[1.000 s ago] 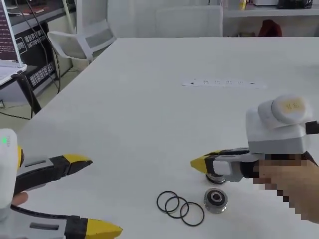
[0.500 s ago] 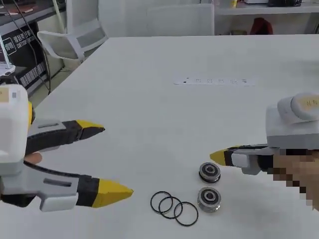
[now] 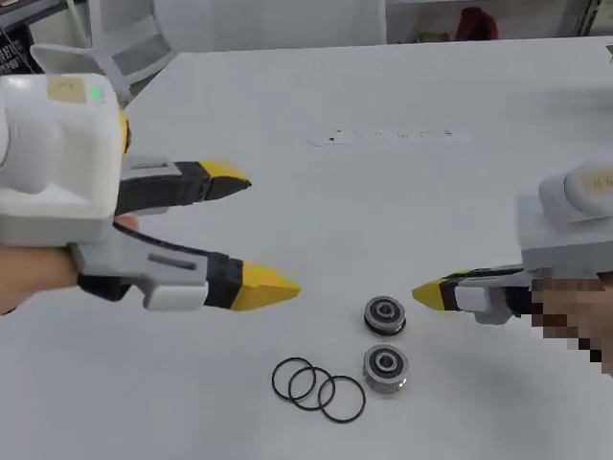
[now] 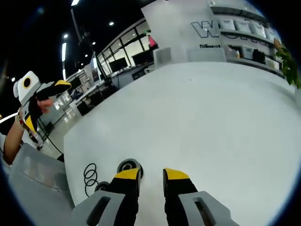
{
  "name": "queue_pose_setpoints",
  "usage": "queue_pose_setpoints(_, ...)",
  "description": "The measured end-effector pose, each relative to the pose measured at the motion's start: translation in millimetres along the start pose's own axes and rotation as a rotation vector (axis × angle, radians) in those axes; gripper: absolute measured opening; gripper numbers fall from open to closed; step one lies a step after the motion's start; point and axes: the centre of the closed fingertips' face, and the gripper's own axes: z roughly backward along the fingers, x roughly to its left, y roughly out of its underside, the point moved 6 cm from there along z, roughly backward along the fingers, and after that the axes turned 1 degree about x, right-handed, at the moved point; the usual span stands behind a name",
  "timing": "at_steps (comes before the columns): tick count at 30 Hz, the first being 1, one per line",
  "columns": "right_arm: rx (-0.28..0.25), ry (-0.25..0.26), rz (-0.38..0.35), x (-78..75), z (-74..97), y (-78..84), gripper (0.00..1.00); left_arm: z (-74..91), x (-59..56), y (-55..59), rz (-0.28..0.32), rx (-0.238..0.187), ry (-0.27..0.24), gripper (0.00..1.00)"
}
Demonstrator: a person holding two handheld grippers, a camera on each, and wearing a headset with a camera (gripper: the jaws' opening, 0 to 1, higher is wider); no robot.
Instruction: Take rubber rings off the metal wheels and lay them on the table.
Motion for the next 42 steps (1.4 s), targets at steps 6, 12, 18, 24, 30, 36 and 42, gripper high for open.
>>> queue_pose_setpoints(6, 0.059, -0.048, 0.078, 10.5, -6.4, 7.4, 0.18, -29.0, 7.7, -8.2, -0.019, -0.015, 0.033, 0.64)
queue_pose_setpoints(12, 0.077, -0.066, 0.105, 11.9, -8.4, 10.9, 0.20, -56.7, 9.8, -2.0, -0.021, 0.004, 0.056, 0.57)
queue_pose_setpoints(18, 0.086, -0.083, 0.118, 13.0, -9.3, 13.6, 0.20, -81.1, 3.7, 9.8, 0.048, -0.006, 0.131, 0.56)
queue_pose_setpoints(24, 0.087, -0.094, 0.135, 13.4, -10.2, 14.9, 0.20, -102.4, -3.1, 24.3, 0.052, 0.035, 0.153, 0.54)
queue_pose_setpoints(30, 0.113, -0.103, 0.161, 15.8, -13.7, 19.5, 0.21, -118.7, -9.5, 37.7, 0.032, 0.064, 0.161, 0.46)
queue_pose_setpoints(36, 0.109, -0.117, 0.162, 17.4, -14.0, 19.9, 0.23, -128.9, -20.9, 63.5, 0.041, 0.115, 0.176, 0.38)
queue_pose_setpoints(42, 0.110, -0.123, 0.207, 20.2, -17.4, 20.2, 0.24, -134.8, -20.2, 66.6, 0.072, 0.089, 0.144, 0.30)
